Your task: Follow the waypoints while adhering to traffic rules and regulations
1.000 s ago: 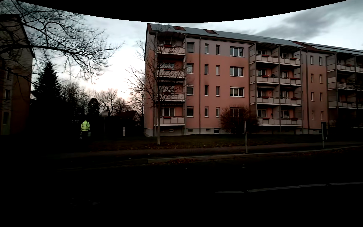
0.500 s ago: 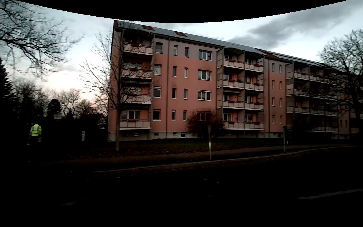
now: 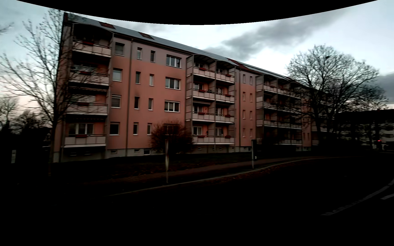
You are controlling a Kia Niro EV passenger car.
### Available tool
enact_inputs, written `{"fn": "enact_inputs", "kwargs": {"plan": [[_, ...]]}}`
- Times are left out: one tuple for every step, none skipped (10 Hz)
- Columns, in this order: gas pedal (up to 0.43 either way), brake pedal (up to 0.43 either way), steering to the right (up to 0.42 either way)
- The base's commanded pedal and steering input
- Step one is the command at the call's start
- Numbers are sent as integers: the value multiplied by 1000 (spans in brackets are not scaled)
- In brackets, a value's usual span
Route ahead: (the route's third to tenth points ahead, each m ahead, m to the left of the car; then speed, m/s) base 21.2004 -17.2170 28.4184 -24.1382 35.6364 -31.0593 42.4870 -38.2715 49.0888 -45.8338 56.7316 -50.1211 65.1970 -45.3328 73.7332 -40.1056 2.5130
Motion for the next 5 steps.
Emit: {"fn": "enact_inputs", "kwargs": {"plan": [[130,0,827],[138,0,816],[157,0,806],[177,0,792],[177,0,777]]}}
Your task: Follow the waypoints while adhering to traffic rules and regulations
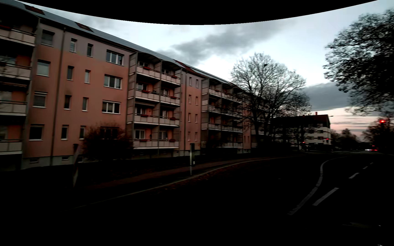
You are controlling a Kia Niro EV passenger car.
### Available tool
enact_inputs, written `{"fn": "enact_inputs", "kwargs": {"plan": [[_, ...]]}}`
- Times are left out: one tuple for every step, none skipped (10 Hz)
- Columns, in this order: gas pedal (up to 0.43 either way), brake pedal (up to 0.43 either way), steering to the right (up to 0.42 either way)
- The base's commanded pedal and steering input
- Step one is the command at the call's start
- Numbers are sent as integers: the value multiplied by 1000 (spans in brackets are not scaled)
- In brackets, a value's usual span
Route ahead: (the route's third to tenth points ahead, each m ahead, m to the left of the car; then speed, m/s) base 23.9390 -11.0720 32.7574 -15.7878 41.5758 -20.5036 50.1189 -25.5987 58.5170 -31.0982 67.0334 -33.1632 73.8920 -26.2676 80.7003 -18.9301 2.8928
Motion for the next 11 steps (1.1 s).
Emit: {"fn": "enact_inputs", "kwargs": {"plan": [[197,0,758],[197,0,740],[209,0,715],[209,0,690],[209,0,647],[209,0,589],[209,0,530],[209,0,484],[209,0,421],[209,0,360],[209,0,313]]}}
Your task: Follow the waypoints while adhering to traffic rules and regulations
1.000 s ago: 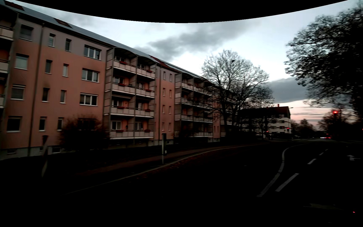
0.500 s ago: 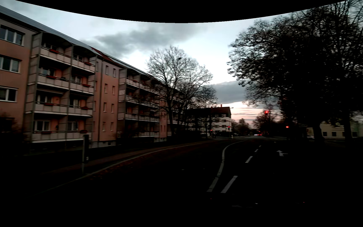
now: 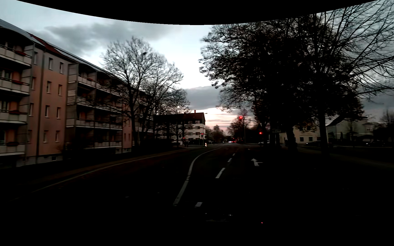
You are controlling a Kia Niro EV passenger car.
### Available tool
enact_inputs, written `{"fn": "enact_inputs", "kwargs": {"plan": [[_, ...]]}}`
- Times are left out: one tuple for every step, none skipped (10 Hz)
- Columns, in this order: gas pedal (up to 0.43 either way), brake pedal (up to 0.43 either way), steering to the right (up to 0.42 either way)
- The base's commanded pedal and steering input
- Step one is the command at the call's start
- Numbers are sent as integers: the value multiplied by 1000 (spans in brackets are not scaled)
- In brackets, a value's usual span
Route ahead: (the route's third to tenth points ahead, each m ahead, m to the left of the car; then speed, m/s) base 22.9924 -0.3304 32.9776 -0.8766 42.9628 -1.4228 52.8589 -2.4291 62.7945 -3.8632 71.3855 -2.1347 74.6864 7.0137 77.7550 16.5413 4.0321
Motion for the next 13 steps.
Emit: {"fn": "enact_inputs", "kwargs": {"plan": [[209,0,248],[209,0,184],[197,0,137],[197,0,92],[189,0,40],[169,0,-1],[150,0,-17],[138,0,-28],[130,0,-33],[130,0,-36],[110,0,-40],[98,0,-44],[98,0,-50]]}}
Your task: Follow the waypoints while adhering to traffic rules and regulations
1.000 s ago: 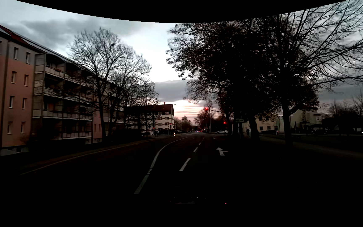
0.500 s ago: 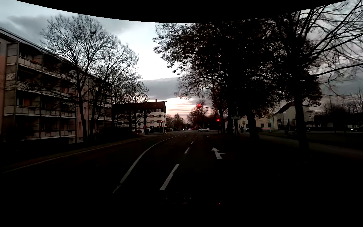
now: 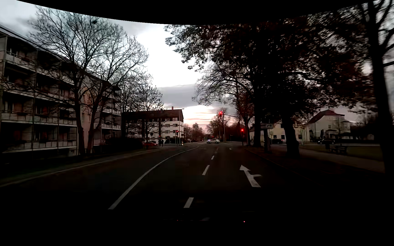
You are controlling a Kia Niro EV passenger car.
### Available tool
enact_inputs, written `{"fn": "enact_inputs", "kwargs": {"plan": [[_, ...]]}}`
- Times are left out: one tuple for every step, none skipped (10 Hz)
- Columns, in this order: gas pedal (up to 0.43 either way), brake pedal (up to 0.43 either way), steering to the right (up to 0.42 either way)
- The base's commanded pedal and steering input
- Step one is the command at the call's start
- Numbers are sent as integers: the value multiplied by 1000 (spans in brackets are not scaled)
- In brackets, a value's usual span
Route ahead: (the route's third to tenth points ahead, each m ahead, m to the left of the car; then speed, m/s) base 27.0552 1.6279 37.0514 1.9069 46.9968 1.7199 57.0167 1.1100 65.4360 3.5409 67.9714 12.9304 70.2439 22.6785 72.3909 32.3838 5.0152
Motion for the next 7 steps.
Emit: {"fn": "enact_inputs", "kwargs": {"plan": [[87,0,-54],[79,0,-56],[59,0,-64],[47,0,-71],[28,0,-75],[28,0,-76],[0,0,-75]]}}
